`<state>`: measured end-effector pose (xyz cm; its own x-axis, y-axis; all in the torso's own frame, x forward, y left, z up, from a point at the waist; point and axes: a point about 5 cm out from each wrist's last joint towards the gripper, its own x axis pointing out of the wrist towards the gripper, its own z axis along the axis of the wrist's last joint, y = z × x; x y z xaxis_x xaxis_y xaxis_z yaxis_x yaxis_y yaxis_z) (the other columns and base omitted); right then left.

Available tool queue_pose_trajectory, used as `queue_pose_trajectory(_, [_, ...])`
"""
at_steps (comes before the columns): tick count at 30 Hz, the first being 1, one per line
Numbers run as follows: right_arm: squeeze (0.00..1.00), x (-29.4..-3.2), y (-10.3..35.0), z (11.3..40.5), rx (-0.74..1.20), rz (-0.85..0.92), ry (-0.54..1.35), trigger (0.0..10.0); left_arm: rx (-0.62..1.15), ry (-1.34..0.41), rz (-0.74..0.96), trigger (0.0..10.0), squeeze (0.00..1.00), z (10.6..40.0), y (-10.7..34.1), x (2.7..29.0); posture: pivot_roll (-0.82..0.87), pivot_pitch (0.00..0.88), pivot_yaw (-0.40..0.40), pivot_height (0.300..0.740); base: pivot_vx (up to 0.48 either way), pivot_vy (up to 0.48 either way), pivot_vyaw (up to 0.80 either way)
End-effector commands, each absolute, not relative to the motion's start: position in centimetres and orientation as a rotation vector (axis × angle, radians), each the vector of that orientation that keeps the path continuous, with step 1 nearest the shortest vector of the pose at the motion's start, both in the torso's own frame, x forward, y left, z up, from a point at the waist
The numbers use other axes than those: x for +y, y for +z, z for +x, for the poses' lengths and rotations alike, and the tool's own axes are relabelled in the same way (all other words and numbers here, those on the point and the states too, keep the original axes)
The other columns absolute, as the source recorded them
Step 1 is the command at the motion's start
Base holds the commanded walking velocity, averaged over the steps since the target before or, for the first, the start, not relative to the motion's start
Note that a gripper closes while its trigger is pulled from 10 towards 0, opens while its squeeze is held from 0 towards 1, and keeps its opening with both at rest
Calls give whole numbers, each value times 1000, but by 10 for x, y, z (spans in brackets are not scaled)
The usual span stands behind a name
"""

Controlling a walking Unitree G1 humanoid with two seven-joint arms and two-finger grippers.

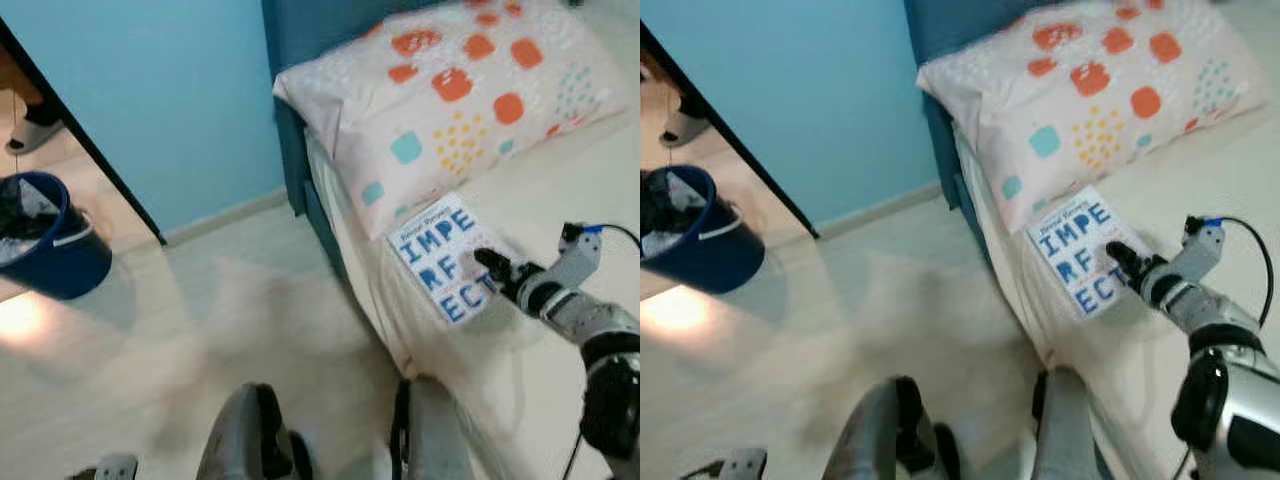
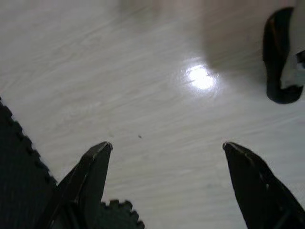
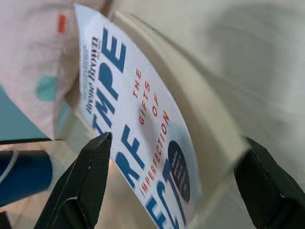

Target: Clean up the room

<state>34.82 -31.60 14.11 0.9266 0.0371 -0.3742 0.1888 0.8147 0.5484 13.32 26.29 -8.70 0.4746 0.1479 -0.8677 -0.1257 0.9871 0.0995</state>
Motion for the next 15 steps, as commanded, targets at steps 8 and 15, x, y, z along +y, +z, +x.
queue_pose_trajectory(8, [0,-369,130,316,441,318,-460,10000,1146,175,-22,10000,0,129,-93,254,-95,130,59,600,0,0,0])
queue_pose_trajectory(15, [0,-332,156,347,136,242,-332,10000,1109,186,-33,10000,0,140,-89,252,-114,79,52,600,0,0,0])
